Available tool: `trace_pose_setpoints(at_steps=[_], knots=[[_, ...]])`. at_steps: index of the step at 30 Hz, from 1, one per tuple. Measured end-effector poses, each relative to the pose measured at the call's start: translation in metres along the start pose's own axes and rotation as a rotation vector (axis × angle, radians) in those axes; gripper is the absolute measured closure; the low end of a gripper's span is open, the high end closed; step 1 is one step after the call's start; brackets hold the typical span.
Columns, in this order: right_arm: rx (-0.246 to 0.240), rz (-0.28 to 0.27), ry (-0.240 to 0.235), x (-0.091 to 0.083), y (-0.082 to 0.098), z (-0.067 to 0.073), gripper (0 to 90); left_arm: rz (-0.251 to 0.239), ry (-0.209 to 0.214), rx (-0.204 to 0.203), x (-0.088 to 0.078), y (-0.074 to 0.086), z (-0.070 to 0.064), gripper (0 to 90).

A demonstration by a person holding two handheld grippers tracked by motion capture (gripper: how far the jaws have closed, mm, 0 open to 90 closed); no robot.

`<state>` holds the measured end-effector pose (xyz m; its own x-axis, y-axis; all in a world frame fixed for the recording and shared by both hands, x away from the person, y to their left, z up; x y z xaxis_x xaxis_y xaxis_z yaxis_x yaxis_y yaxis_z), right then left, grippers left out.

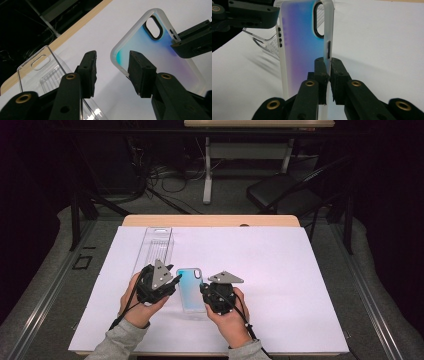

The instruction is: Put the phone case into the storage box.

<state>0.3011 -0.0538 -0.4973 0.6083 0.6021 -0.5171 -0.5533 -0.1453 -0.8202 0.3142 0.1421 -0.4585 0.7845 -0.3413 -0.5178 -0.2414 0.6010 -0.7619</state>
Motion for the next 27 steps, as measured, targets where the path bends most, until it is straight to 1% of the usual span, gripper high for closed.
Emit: trace_pose_setpoints(at_steps=[9,11,20,27], knots=[[-0.014,0.006,-0.001,0.0003,0.0002,0.0026,84.5,-0.002,0.0,0.026,-0.0008,-0.0006,-0.0017,66.4],[-0.017,0.008,-0.002,0.0004,0.0002,0.0029,84.5,0.0,0.002,0.025,-0.0006,-0.0005,-0.0021,67.9],[-0.024,0.012,-0.007,0.0013,0.001,0.0041,84.5,0.003,0.013,0.037,0.0006,-0.0006,-0.0039,70.8],[-0.03,0.018,-0.01,0.0015,0.0018,0.0053,84.5,0.01,0.009,0.049,0.001,-0.0003,-0.0049,73.2]])
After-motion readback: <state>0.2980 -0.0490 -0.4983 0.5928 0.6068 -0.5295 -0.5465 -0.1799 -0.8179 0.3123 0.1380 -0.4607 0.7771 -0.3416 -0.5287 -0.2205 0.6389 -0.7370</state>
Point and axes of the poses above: each handheld gripper's, and its own axes: x roughly forward along the jaws, y roughly out of its underside, z roughly to its left, the point moved 1 cm from there along x, roughly forward along the jaws, and after that the axes turned 7 degrees about -y, right-handed, at the moved point
